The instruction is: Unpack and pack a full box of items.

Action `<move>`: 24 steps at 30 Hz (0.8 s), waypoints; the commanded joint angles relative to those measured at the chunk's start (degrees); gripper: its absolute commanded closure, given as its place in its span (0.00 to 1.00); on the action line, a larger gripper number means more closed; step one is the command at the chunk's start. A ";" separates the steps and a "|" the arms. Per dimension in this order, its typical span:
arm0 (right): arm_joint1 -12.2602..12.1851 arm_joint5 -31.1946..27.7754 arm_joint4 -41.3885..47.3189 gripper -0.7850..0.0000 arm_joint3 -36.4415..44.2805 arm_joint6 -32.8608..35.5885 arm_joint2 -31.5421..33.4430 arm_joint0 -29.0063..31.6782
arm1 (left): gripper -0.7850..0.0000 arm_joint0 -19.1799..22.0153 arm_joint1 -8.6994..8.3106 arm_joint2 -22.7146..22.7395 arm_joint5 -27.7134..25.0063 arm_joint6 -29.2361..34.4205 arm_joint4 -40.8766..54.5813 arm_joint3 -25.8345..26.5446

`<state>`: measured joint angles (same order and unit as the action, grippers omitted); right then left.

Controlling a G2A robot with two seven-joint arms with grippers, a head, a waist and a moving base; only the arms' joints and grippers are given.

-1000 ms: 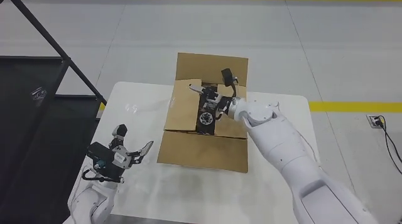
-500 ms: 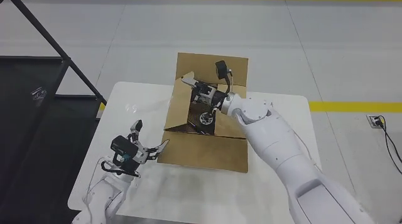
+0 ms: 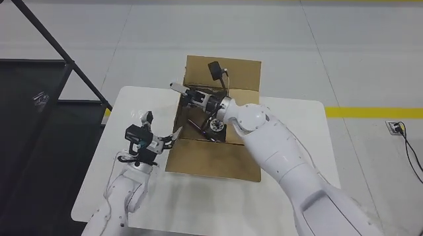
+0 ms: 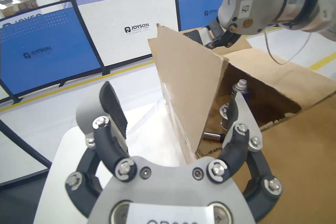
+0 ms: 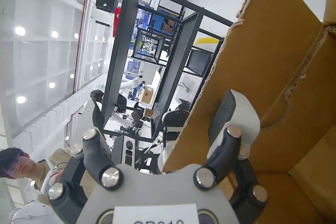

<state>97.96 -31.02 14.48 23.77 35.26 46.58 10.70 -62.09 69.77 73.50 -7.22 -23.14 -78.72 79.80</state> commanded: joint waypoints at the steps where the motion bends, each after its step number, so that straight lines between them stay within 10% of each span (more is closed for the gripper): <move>1: 0.27 -1.23 -0.51 0.00 -0.38 1.20 -0.23 -0.12 | 0.00 0.16 0.17 0.44 1.69 0.12 1.13 -0.15; 24: -4.44 -13.46 -0.97 0.00 -2.92 -1.10 7.62 2.41 | 0.00 -4.50 -0.87 11.92 1.75 0.81 6.52 -5.63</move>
<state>93.90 -44.24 13.55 20.45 34.18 53.71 12.74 -66.68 68.94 85.47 -4.97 -22.73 -71.68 74.87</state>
